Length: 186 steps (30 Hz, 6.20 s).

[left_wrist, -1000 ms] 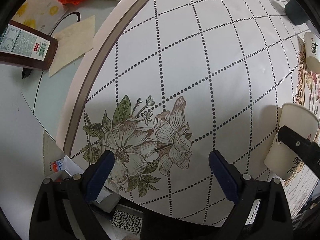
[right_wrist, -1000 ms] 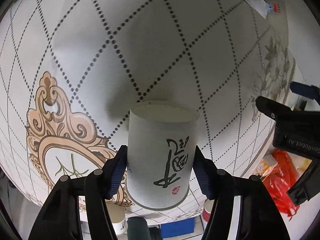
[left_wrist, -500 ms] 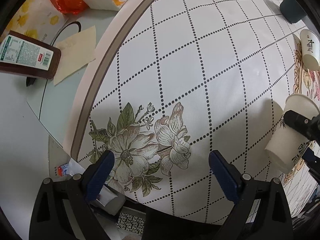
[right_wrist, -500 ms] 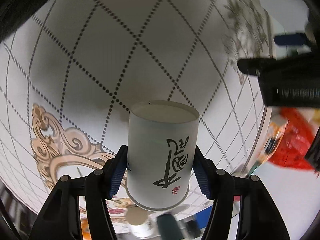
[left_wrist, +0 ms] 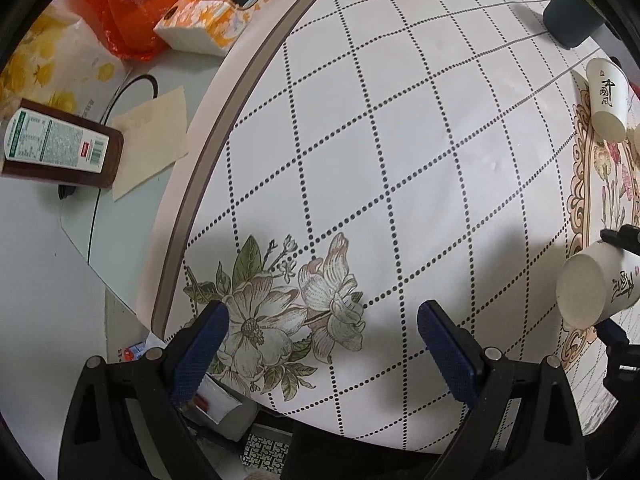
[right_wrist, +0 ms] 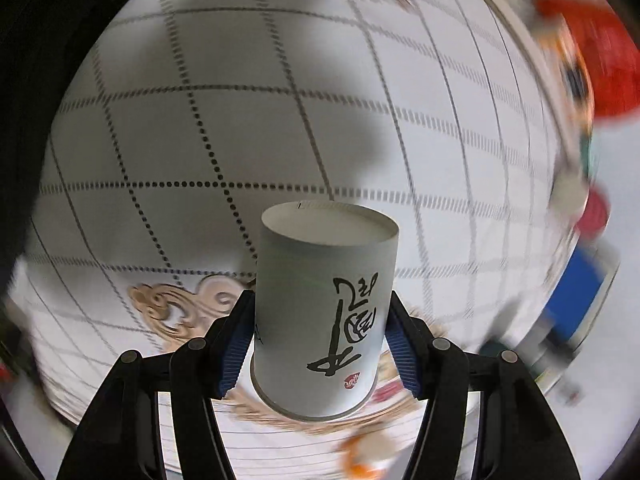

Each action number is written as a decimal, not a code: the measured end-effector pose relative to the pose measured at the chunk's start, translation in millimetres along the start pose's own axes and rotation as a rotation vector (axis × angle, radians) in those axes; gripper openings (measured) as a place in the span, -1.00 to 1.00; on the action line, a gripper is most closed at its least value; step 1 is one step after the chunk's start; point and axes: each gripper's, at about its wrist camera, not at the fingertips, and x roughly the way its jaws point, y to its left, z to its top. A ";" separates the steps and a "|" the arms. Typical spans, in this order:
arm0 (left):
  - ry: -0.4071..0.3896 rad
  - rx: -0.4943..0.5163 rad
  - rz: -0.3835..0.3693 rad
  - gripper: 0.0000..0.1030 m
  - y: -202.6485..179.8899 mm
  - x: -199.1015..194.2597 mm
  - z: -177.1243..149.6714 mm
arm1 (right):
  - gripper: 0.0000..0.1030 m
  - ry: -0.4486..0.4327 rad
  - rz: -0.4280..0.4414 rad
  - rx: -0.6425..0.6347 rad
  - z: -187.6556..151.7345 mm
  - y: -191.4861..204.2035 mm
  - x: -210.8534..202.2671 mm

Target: Flip cup upside down

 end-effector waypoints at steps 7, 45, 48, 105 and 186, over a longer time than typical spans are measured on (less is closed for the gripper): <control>-0.014 0.022 -0.007 0.88 -16.3 -9.8 7.7 | 0.26 0.059 0.209 0.323 -25.6 -16.5 15.4; 0.003 0.044 -0.016 0.88 -15.4 6.0 -6.0 | 0.41 0.300 0.856 1.281 -117.6 -58.2 98.0; 0.002 0.048 -0.015 0.88 -16.6 5.0 -8.1 | 0.32 0.292 0.836 1.289 -113.3 -65.4 98.0; -0.205 0.312 -0.080 0.88 -94.8 -100.0 -48.0 | 0.84 -0.154 0.241 2.079 -202.1 50.3 -76.9; -0.428 0.313 -0.178 0.88 -34.4 -348.7 -217.0 | 0.84 -0.289 0.005 2.144 -232.9 169.5 -419.1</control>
